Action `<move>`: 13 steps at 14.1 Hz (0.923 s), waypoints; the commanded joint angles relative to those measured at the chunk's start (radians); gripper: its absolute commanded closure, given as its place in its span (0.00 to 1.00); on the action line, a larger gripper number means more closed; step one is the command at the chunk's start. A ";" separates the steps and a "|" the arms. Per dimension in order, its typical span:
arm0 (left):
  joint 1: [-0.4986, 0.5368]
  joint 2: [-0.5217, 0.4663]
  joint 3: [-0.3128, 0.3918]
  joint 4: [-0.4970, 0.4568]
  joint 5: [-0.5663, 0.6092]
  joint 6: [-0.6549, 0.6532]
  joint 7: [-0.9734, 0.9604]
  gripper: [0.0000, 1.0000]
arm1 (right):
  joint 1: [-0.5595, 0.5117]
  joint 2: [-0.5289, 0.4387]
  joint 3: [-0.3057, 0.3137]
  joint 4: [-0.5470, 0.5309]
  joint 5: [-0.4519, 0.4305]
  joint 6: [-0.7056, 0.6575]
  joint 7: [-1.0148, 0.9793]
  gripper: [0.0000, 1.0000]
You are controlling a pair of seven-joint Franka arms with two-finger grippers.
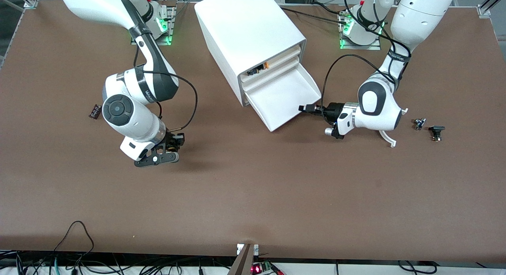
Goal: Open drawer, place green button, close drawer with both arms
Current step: 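Carry the button to the drawer with the right gripper while the left gripper withdraws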
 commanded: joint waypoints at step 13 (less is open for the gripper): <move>0.260 -0.379 0.052 0.131 0.402 0.037 -0.037 0.00 | 0.186 0.119 0.293 0.319 -0.102 -0.058 -0.730 0.90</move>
